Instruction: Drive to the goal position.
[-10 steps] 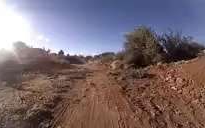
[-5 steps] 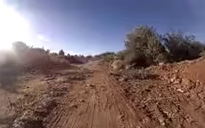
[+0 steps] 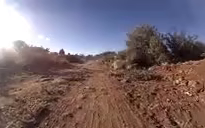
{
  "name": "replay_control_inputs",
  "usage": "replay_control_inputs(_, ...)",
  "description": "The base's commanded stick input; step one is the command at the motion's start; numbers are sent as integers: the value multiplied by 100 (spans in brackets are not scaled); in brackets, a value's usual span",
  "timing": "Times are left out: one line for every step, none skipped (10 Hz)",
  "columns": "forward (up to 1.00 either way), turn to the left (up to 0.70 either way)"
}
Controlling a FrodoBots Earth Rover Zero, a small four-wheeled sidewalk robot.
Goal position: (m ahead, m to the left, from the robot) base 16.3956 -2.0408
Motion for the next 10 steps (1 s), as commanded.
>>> replay_control_inputs(50, 0)
replay_control_inputs(50, 0)
replay_control_inputs(50, 0)
replay_control_inputs(50, 0)
replay_control_inputs(50, 0)
replay_control_inputs(50, 0)
replay_control_inputs(50, 0)
replay_control_inputs(50, 0)
replay_control_inputs(50, 0)
replay_control_inputs(50, 0)
